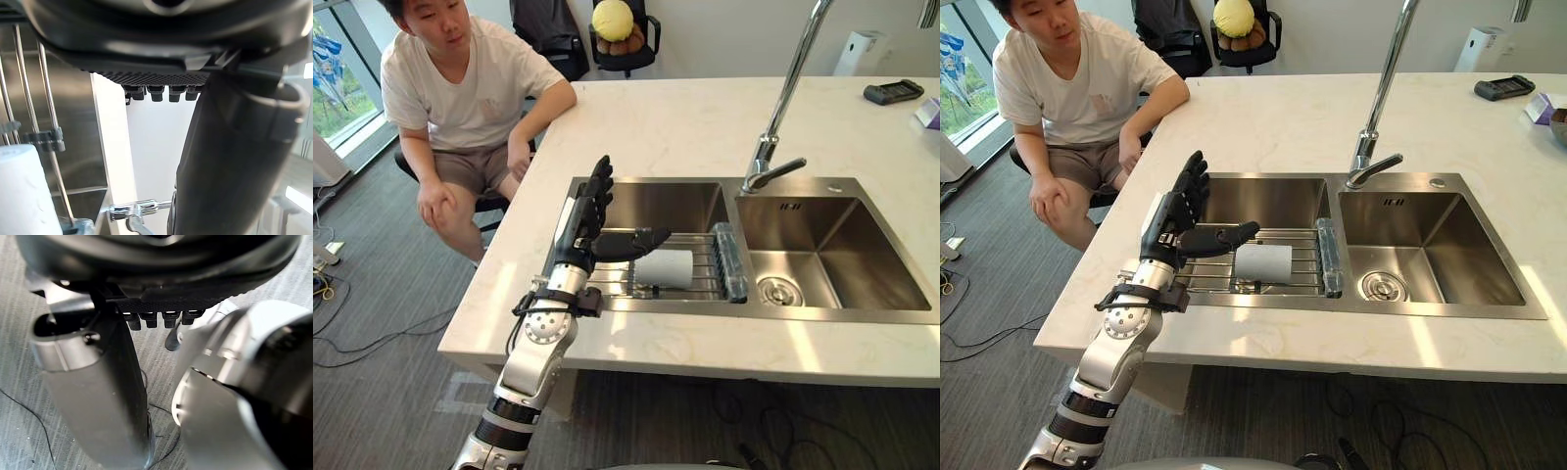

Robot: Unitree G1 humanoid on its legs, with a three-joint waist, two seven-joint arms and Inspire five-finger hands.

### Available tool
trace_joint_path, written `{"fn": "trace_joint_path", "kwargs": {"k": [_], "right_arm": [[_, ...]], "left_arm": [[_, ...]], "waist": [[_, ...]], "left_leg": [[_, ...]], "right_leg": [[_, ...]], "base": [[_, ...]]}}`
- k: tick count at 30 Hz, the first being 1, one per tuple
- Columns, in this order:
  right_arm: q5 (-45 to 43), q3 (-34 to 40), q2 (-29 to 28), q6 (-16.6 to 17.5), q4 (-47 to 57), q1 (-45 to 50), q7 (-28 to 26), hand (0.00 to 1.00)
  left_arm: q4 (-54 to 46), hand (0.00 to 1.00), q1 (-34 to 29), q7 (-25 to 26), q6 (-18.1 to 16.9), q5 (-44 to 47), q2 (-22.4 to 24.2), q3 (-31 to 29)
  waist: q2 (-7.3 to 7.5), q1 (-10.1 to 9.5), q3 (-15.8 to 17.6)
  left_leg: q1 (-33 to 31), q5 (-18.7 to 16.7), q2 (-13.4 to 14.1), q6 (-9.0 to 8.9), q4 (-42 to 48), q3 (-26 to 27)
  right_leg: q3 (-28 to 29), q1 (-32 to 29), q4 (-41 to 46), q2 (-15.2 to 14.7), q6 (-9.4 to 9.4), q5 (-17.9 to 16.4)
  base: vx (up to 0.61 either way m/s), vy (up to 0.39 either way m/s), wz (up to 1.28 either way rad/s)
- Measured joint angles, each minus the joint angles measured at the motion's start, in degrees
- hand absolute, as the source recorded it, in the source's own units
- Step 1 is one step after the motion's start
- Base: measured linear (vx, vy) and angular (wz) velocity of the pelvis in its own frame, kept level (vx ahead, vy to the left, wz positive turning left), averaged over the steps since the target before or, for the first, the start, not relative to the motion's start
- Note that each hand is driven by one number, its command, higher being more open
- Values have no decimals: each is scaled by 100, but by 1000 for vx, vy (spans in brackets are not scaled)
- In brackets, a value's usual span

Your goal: Walk over to the sink, pick up the cup, carry it to the dishwasher, place the cup inside the dishwasher, then close the dishwasher door

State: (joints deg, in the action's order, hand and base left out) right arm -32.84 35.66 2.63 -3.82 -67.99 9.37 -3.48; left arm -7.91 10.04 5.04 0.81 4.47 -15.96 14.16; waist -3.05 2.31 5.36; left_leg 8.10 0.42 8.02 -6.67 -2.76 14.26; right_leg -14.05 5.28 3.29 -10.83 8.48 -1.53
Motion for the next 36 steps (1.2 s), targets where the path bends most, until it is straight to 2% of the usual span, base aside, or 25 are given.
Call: {"fn": "trace_joint_path", "kwargs": {"k": [5,8,14,20,26,33,36], "right_arm": [[47,1,17,5,11,11,-49,100],[47,7,48,6,-42,-6,-70,100],[27,-2,81,6,-116,-130,21,100],[-99,-12,130,6,-138,-168,187,100],[-130,-17,142,6,-175,-216,264,100],[-188,-16,147,7,-195,-204,373,100],[-207,-17,147,8,-213,-218,388,100]], "left_arm": [[401,100,11,-303,-87,-425,-606,115],[398,100,145,-552,-105,-503,-782,238],[389,100,672,-949,-112,-545,-966,576],[387,100,955,-1464,-122,-570,-1097,1033],[413,100,1359,-2154,-34,-561,-1510,1465],[1040,100,1715,-2253,36,-688,-1697,1838],[1284,100,1889,-2036,32,-805,-1832,1845]], "waist": [[-9,16,-11],[-14,2,-17],[-24,16,-45],[-130,74,-134],[-147,145,-144],[-234,231,-198],[-249,247,-206]], "left_leg": [[-34,17,-42,24,-33,19],[-72,57,-60,40,-74,-19],[-135,79,-59,39,-79,-4],[-140,79,-57,39,-102,100],[-99,79,-54,39,-102,258],[-113,81,-56,41,-112,350],[-131,82,-57,41,-112,370]], "right_leg": [[1,67,-247,-3,6,156],[-33,52,-247,-17,12,158],[-6,-44,-212,-16,13,157],[126,-158,-164,-10,13,157],[282,-262,-65,-9,13,156],[394,-372,-25,-5,18,159],[424,-422,-2,-4,18,159]], "base": [[-24,7,-2],[-25,1,10],[-5,-1,-1],[-10,-3,-10],[-33,2,-12],[-14,0,-8],[1,-2,-4]]}}
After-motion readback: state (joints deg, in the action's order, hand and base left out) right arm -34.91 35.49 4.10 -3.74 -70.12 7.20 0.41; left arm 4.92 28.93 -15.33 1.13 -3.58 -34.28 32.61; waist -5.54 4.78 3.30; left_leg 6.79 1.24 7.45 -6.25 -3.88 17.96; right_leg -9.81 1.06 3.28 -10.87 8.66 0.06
